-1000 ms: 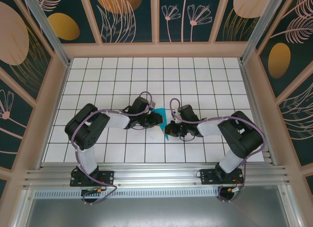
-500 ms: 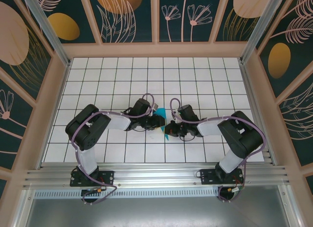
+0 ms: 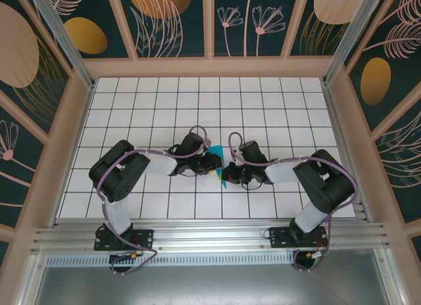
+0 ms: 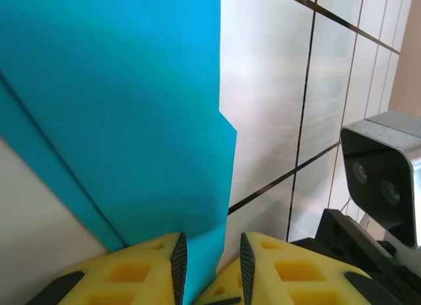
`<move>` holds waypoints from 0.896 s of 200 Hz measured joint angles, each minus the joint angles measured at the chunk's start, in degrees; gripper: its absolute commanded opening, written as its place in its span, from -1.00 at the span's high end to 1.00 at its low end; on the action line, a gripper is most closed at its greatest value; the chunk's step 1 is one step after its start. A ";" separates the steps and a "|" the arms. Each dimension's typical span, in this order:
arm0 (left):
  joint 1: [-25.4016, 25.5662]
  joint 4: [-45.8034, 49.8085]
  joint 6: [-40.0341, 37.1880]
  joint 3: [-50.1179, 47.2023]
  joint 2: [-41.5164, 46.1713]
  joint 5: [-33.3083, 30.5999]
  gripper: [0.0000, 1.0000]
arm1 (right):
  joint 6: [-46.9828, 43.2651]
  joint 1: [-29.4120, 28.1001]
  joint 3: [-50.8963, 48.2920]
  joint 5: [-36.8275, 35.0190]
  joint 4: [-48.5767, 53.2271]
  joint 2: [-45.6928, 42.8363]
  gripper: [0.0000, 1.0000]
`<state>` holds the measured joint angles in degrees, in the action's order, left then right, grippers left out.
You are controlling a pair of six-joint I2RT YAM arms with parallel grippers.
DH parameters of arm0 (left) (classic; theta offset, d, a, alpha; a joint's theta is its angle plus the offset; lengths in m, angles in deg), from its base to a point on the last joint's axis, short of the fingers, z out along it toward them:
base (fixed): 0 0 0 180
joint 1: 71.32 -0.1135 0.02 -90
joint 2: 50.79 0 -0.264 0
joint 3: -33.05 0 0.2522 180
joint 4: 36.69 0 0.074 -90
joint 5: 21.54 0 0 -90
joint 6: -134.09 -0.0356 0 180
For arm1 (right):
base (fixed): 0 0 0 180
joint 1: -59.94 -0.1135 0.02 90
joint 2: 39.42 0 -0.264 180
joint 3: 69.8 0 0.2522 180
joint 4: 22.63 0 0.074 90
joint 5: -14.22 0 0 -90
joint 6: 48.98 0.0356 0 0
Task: Fold a paper plane with a square sheet of paper (pick it up from the middle)
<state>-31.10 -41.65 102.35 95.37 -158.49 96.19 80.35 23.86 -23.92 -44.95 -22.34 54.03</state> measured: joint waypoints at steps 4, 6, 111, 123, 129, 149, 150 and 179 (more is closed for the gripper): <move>0.02 0.28 -0.02 0.37 -0.09 -0.46 0.36 | 0.00 -0.02 0.00 -0.11 0.02 -0.02 1.00; 0.02 0.48 0.00 0.59 -0.17 -0.81 0.36 | -0.02 -0.02 0.00 -0.17 0.04 -0.04 1.00; -1.64 7.58 -1.16 8.15 -2.86 -8.90 0.33 | -0.02 -0.35 0.00 -1.33 0.55 -0.57 1.00; -2.16 7.69 -1.25 8.37 -3.02 -8.76 0.33 | -0.02 -0.37 0.00 -1.33 0.55 -0.57 1.00; -2.47 7.80 -1.46 8.50 -3.08 -8.76 0.32 | -0.02 -0.35 0.00 -1.33 0.52 -0.57 1.00; -3.50 7.98 -1.97 8.90 -3.37 -8.74 0.32 | -0.02 -0.35 0.00 -1.33 0.55 -0.57 1.00; -3.56 8.00 -2.05 8.94 -3.37 -8.74 0.32 | -0.02 -0.35 0.00 -1.33 0.55 -0.57 1.00; -5.05 8.70 -2.82 10.19 -4.13 -8.61 0.32 | -0.02 -0.35 0.00 -1.33 0.52 -0.57 1.00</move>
<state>-36.15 -32.95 99.53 105.55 -162.62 87.58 80.33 23.51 -23.92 -46.28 -21.82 53.46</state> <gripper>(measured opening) 0.340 0.063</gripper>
